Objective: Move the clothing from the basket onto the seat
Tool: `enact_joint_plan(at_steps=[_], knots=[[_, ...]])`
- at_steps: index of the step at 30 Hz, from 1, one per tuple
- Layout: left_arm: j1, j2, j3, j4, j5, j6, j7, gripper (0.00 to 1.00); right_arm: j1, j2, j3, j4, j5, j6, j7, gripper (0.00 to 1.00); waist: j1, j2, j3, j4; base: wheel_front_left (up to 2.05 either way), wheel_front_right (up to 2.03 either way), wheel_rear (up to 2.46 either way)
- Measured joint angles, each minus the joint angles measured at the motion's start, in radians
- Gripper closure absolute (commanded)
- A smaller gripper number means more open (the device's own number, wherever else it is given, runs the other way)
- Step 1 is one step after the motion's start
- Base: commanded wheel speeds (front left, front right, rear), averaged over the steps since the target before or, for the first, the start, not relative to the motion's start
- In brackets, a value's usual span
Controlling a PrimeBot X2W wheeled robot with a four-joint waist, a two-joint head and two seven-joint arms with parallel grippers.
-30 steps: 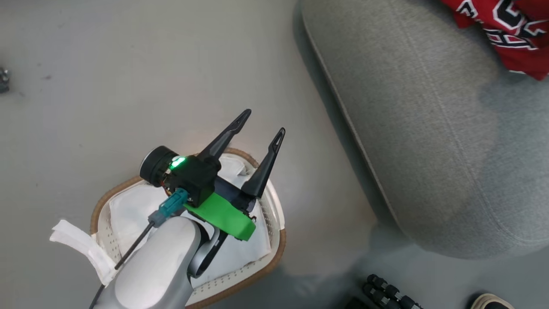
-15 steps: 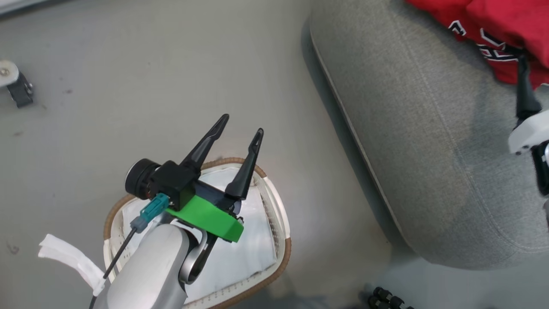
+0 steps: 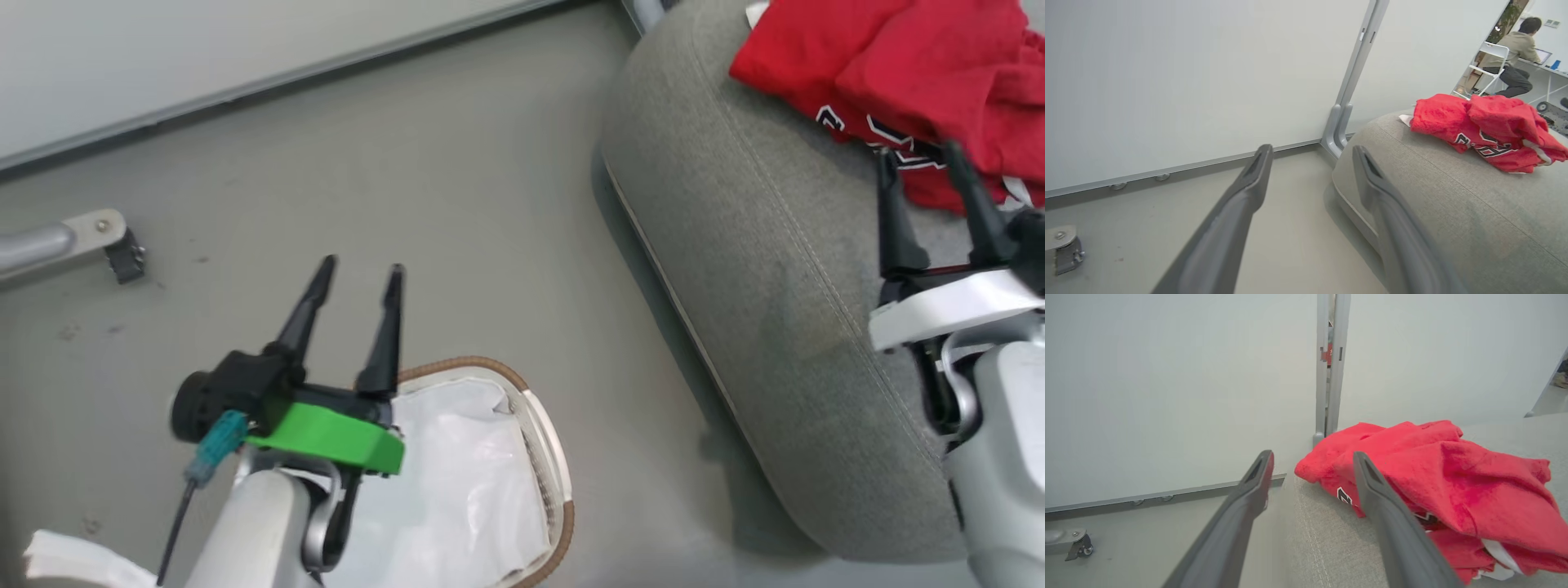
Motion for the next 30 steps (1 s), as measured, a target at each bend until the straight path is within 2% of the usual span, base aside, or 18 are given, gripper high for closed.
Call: enact_joint_plan(at_steps=[8, 15, 22, 30], knots=[[0.058, -0.040, 0.163, 0.025, 0.089, 0.000, 0.000, 0.00, 0.040, 0.057, 0.089, 0.005, -0.035, 0.000, 0.000, 0.00, 0.0000, 0.0000, -0.067, 0.072, 0.00, 0.00, 0.00], [0.105, -0.048, 0.265, 0.047, 0.134, 0.002, 0.000, 0.00, 0.099, 0.106, 0.106, 0.013, -0.059, 0.000, 0.000, 0.00, 0.0000, 0.0000, -0.115, 0.135, 0.00, 0.00, 0.00], [0.144, -0.049, 0.284, 0.080, 0.093, 0.002, 0.000, 0.00, 0.168, 0.125, 0.099, 0.026, -0.066, 0.000, 0.000, 0.00, 0.0000, 0.0000, -0.158, 0.174, 0.00, 0.00, 0.00], [0.223, -0.050, 0.307, 0.087, 0.065, 0.007, 0.000, 0.00, 0.237, 0.145, 0.104, 0.029, -0.078, 0.000, 0.000, 0.00, -0.0001, 0.0000, -0.218, 0.182, 0.00, 0.00, 0.00]])
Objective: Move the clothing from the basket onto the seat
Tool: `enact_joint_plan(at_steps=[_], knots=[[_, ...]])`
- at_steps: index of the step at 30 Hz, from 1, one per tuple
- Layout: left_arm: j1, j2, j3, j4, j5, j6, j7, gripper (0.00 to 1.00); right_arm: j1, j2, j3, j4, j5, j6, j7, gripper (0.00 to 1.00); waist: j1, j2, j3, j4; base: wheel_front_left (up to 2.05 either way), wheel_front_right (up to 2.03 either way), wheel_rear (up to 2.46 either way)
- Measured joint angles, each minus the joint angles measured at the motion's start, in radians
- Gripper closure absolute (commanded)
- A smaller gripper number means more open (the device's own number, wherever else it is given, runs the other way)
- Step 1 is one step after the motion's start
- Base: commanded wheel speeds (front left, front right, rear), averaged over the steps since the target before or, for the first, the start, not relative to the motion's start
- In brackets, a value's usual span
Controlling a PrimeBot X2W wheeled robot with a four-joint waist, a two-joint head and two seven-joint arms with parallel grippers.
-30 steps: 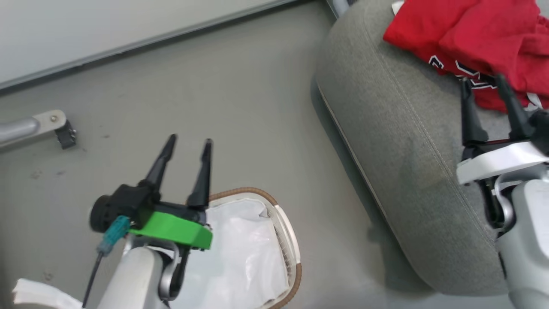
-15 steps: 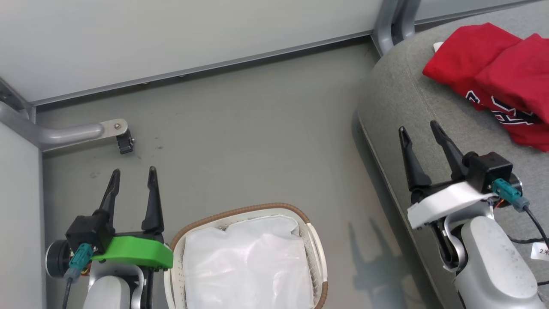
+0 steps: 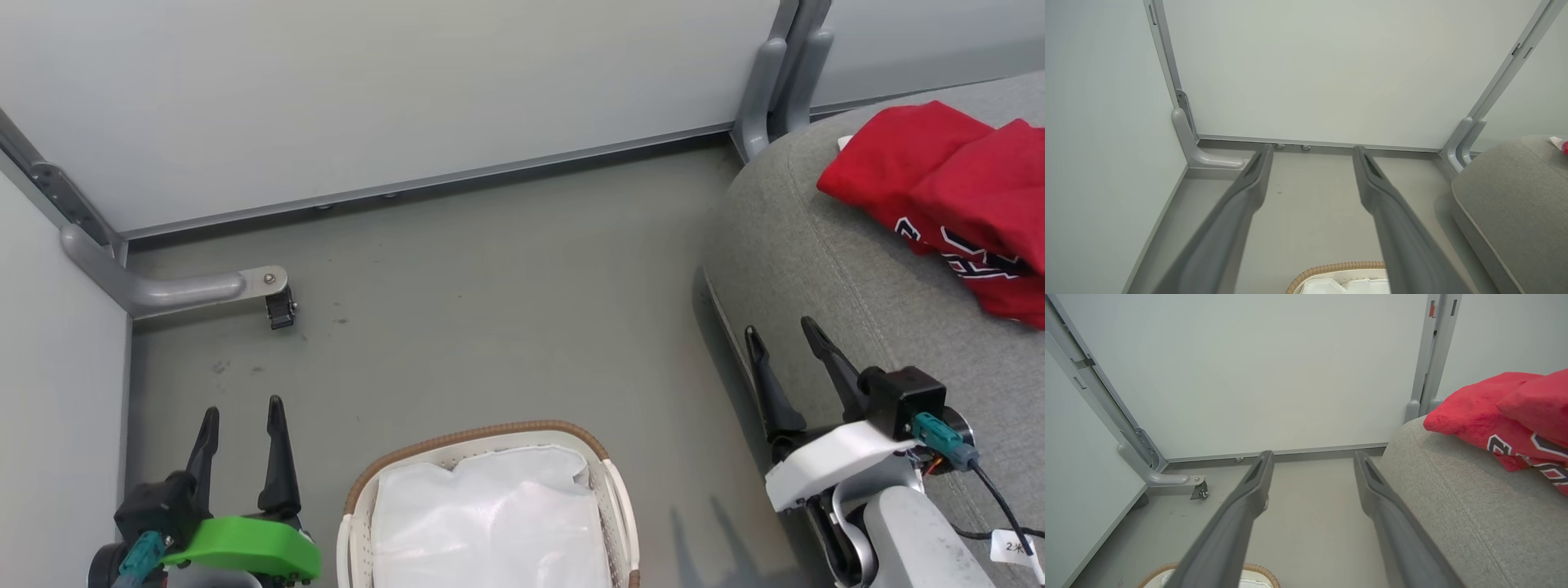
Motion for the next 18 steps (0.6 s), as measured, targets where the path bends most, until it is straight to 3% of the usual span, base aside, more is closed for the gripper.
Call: enact_joint_plan(at_steps=[2, 3, 8, 18], knots=[[0.014, 0.000, -0.002, 0.001, -0.011, 0.000, 0.000, 0.00, 0.014, 0.003, -0.001, -0.001, 0.000, 0.000, 0.000, 0.00, 0.0000, 0.0000, -0.010, 0.000, 0.00, 0.00, 0.00], [0.018, -0.001, -0.003, 0.007, -0.011, 0.000, 0.000, 1.00, 0.021, 0.005, -0.001, 0.006, 0.000, 0.000, 0.000, 1.00, -0.0001, 0.0000, -0.012, 0.000, 0.00, 0.00, 0.00], [0.024, -0.007, -0.004, 0.048, -0.018, 0.000, 0.003, 1.00, 0.053, 0.016, 0.004, 0.041, 0.009, 0.000, 0.003, 1.00, 0.0000, 0.0000, -0.014, 0.000, 0.00, 0.00, 0.00], [0.023, -0.008, 0.008, 0.043, -0.191, 0.000, 0.055, 1.00, 0.059, 0.018, -0.022, 0.030, 0.188, 0.000, 0.053, 1.00, 0.0000, 0.0000, -0.022, 0.006, 0.00, 0.00, 0.00]])
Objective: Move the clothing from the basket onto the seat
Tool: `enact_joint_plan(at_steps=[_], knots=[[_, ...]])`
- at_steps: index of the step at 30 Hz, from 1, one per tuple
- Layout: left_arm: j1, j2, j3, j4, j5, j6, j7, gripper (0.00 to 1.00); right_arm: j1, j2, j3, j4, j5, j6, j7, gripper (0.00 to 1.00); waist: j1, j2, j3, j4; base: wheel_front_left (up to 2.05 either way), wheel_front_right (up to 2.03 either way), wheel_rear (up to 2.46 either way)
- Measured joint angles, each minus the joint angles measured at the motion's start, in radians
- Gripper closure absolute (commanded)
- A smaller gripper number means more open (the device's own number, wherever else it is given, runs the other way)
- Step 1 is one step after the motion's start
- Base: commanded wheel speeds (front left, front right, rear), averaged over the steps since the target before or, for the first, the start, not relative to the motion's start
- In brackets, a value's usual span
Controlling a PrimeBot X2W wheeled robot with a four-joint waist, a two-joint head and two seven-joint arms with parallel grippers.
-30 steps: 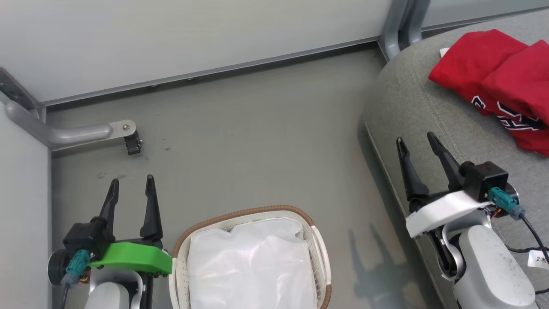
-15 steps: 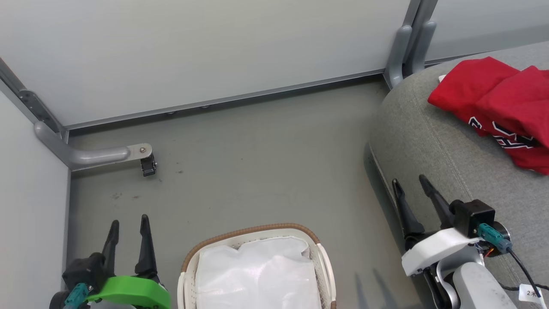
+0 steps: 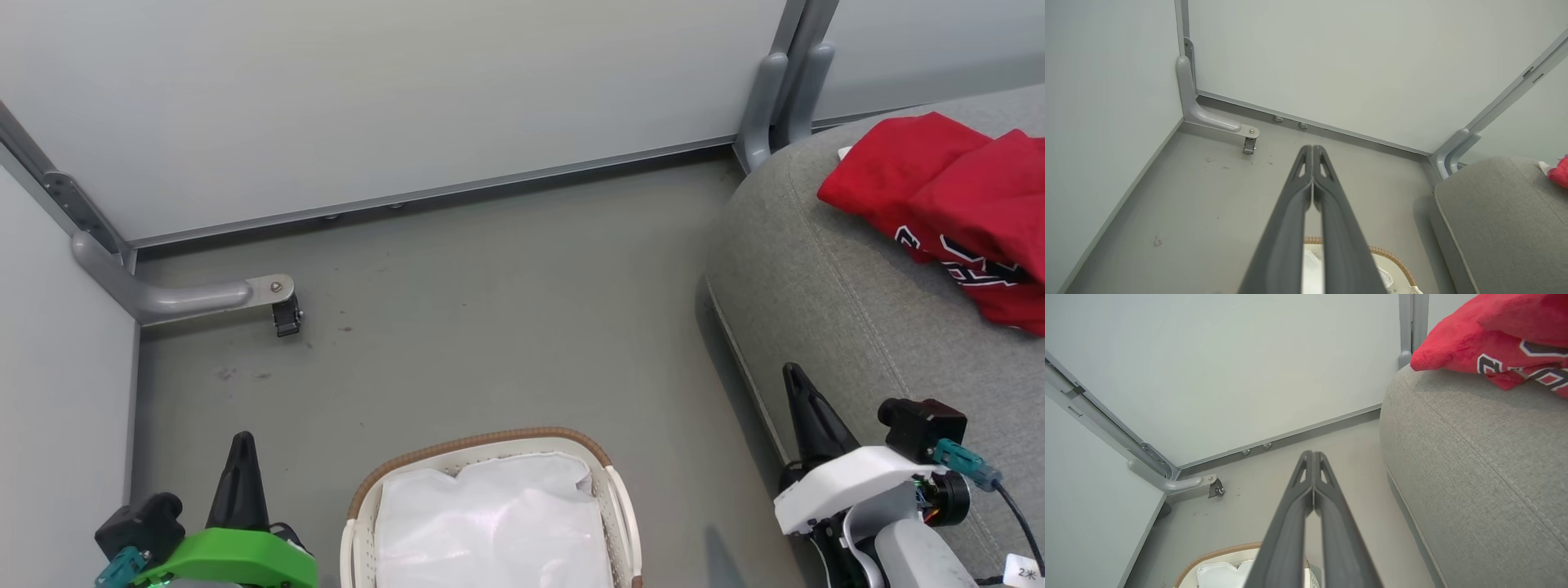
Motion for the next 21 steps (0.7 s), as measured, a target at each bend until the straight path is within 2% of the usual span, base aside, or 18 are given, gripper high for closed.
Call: enact_joint_plan(at_steps=[21], knots=[[-0.006, 0.000, 0.021, -0.027, -0.313, -0.001, 0.086, 1.00, 0.010, 0.005, -0.049, -0.032, 0.322, 0.000, 0.085, 1.00, 0.0000, 0.0000, -0.016, 0.012, 0.00, 0.00, 0.00]])
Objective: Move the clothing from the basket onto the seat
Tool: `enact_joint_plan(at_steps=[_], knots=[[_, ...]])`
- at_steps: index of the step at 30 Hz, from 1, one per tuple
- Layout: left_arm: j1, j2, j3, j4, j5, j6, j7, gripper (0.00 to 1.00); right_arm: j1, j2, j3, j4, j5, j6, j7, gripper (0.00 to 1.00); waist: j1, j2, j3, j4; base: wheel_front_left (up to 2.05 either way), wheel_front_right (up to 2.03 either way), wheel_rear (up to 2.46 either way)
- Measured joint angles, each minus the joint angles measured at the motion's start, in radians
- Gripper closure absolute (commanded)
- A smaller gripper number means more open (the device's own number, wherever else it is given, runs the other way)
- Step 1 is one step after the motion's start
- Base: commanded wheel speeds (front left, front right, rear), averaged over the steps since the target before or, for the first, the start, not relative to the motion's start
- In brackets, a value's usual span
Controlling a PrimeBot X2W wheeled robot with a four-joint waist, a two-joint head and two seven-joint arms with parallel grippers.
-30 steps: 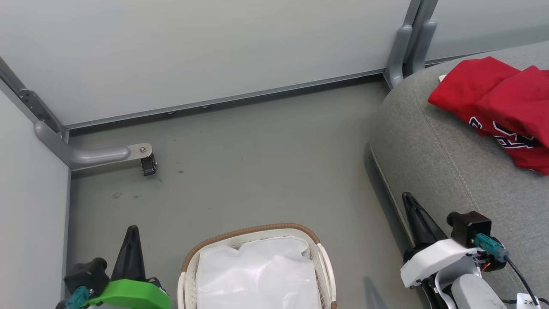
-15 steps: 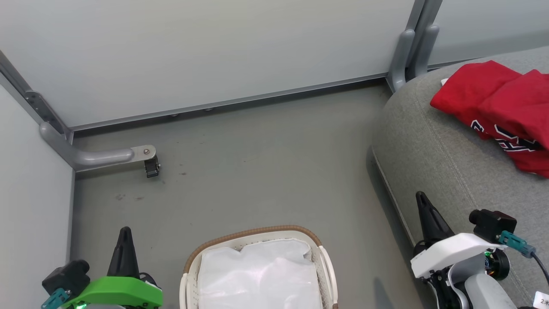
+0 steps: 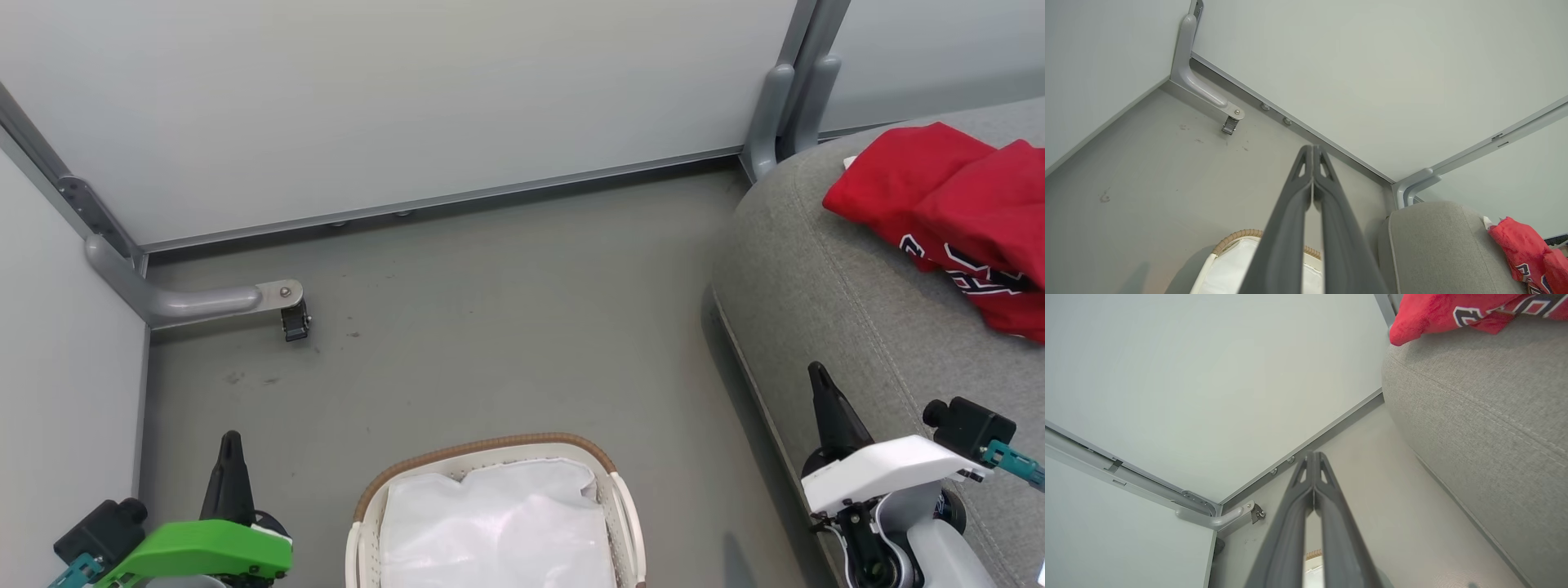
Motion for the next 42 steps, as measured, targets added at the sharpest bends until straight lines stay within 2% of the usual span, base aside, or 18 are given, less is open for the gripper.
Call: enact_joint_plan(at_steps=[23, 42], knots=[[-0.020, 0.001, 0.018, -0.023, -0.278, -0.001, 0.079, 1.00, 0.015, 0.005, -0.046, -0.028, 0.279, 0.000, 0.077, 1.00, 0.0000, 0.0000, -0.018, 0.013, 0.00, 0.00, 0.00], [-0.035, 0.001, 0.034, -0.039, -0.459, -0.001, 0.131, 1.00, 0.020, 0.009, -0.077, -0.047, 0.465, 0.000, 0.129, 1.00, 0.0000, 0.0000, -0.033, 0.024, 0.00, 0.00, 0.00]])
